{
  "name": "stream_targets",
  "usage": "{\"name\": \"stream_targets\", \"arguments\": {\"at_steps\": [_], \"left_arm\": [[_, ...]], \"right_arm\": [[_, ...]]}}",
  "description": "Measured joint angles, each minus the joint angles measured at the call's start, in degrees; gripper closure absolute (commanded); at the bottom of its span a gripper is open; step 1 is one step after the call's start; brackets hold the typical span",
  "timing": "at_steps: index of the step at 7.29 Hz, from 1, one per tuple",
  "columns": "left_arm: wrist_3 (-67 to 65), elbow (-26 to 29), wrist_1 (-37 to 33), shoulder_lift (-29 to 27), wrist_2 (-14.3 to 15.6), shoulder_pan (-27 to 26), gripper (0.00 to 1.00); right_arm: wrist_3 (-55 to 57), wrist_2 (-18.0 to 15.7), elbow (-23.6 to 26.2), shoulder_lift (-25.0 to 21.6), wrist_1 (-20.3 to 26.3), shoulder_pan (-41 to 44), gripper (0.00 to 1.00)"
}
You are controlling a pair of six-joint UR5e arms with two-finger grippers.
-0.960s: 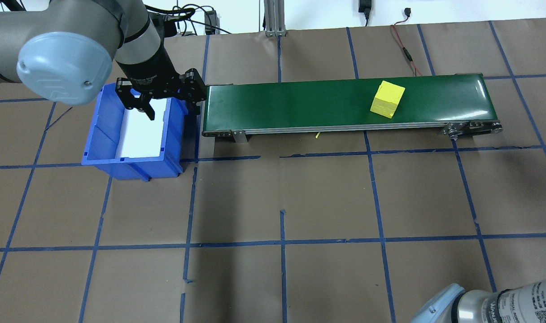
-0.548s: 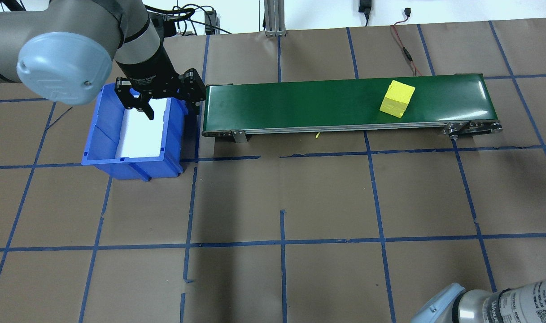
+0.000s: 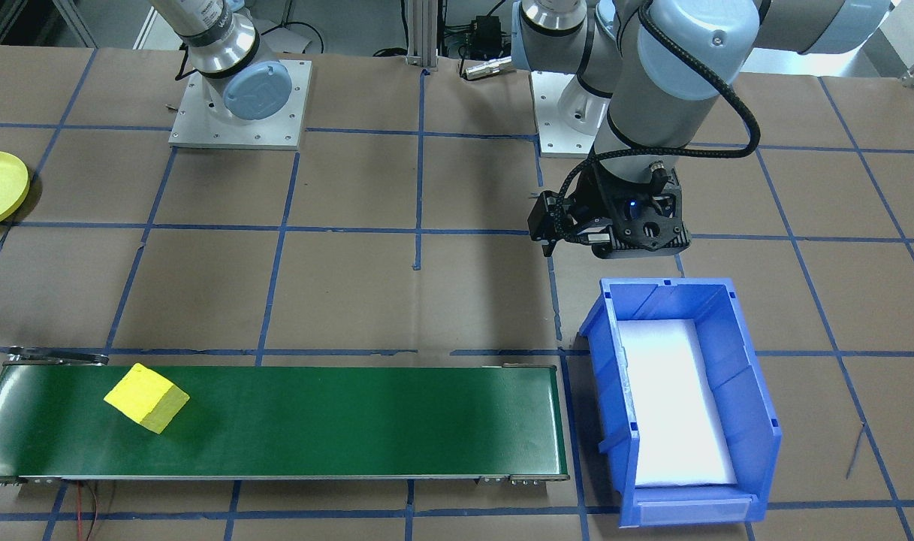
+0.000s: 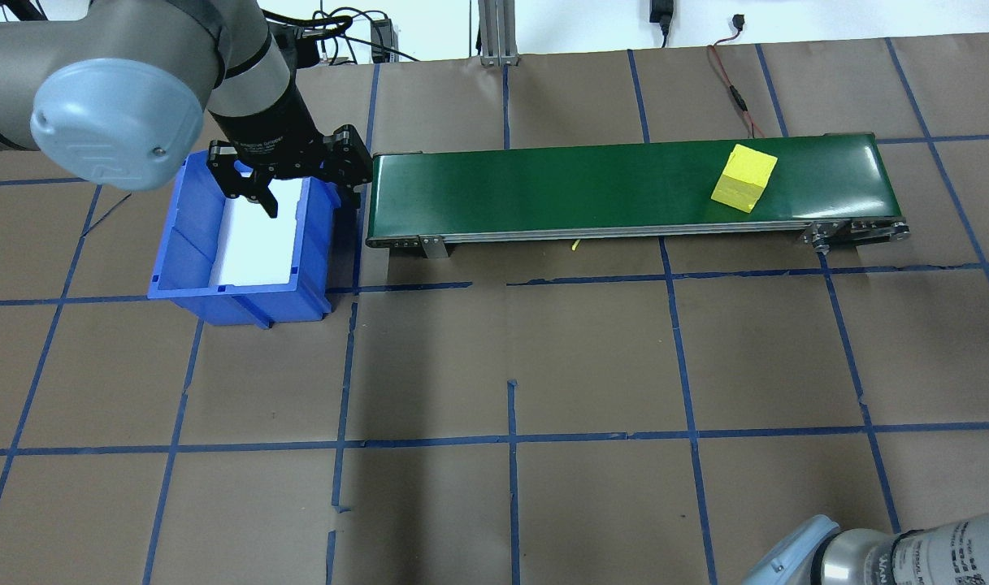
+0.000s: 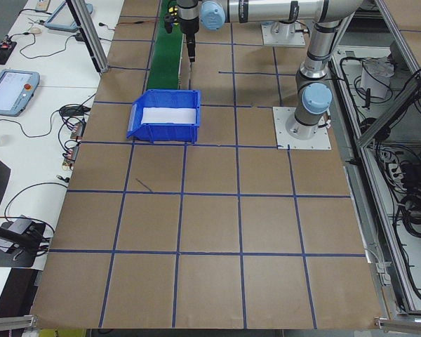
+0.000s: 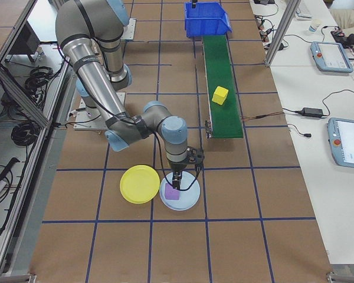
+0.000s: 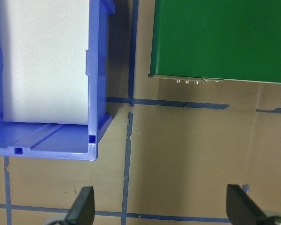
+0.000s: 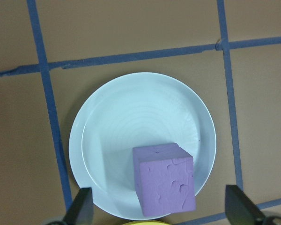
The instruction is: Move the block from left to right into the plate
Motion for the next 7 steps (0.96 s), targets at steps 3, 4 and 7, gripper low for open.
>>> {"name": "stream_targets", "arguments": {"at_steps": [3, 4, 7], "left_arm": [[-0.2, -0.2, -0.2, 0.0, 0.2, -0.2, 0.0], [-1.2, -0.5, -0.3, 0.0, 0.1, -0.5, 0.0], [-3.0, -0.6, 0.2, 0.1, 0.1, -1.1, 0.0]], "right_arm": [[10.1, 0.9, -4.1, -1.5, 6.9, 12.9, 0.02], [13.3, 1.5, -5.1, -1.4, 8.8, 16.2, 0.02], [23.0, 2.1, -6.5, -0.9, 12.5, 25.0, 0.02]]}}
